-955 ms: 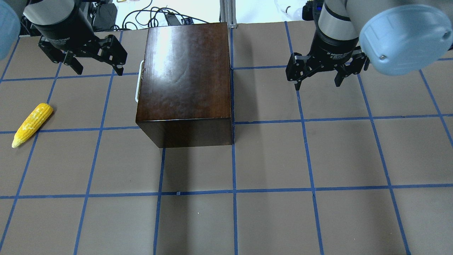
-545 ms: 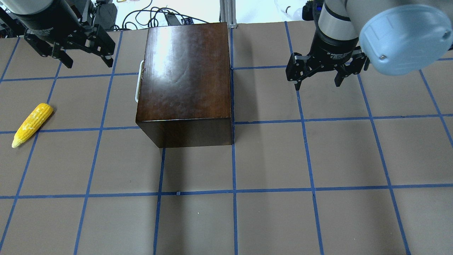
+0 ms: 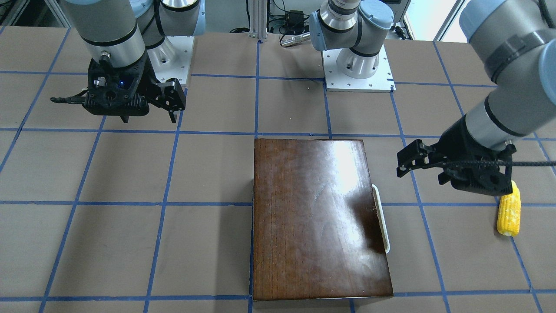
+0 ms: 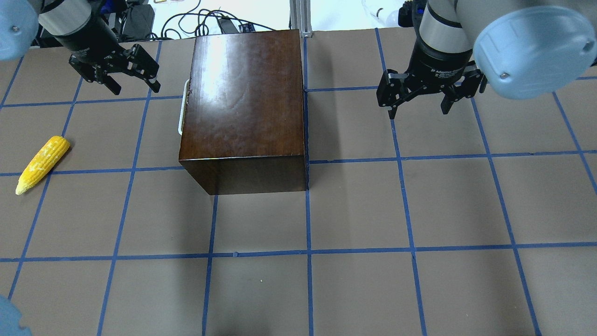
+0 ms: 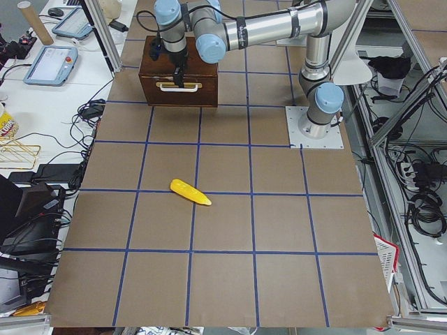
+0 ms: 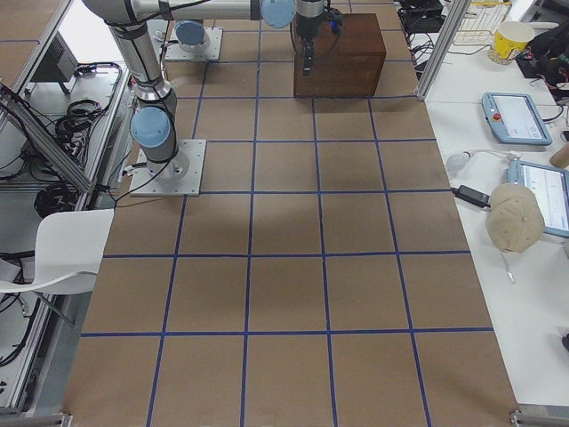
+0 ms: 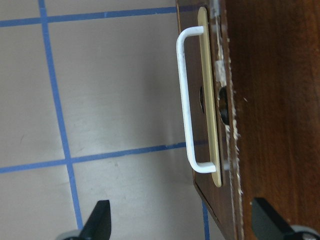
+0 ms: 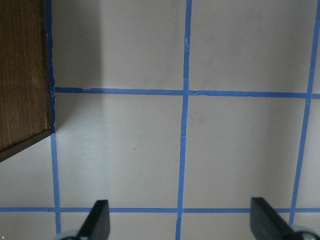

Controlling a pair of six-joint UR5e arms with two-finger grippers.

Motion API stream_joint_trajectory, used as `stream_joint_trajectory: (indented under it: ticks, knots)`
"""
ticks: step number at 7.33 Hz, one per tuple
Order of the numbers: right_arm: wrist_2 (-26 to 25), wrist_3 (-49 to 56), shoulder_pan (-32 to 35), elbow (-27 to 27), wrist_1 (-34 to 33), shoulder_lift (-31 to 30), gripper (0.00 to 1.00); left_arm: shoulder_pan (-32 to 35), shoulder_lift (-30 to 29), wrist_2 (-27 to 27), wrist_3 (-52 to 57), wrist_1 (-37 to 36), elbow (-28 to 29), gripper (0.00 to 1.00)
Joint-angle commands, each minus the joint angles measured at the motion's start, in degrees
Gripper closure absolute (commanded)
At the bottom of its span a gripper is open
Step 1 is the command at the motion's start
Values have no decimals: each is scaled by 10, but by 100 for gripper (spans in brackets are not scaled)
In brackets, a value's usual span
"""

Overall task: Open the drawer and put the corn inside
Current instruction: 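Move the left gripper down to the white drawer handle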

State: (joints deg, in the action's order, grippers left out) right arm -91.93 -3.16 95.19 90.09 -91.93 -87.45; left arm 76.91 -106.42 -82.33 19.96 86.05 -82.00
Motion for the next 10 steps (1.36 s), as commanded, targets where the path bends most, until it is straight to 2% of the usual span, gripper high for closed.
stream_joint_trajectory:
  ticks: [1, 2, 3, 5, 10]
  knots:
    - [0, 0, 0, 0, 0, 0, 0, -11, -39, 15, 21, -32, -18, 0]
    - [0, 0, 0, 0, 0, 0, 0, -11, -46, 34, 25, -89, -41, 0]
    - [0, 0, 0, 0, 0, 0, 0, -11, -51, 36, 23, -113, -55, 0]
    - [0, 0, 0, 0, 0, 0, 0, -12, -55, 87, 18, -113, -62, 0]
    - [0, 0, 0, 0, 0, 0, 0, -13, -72, 85, 25, -120, -61, 0]
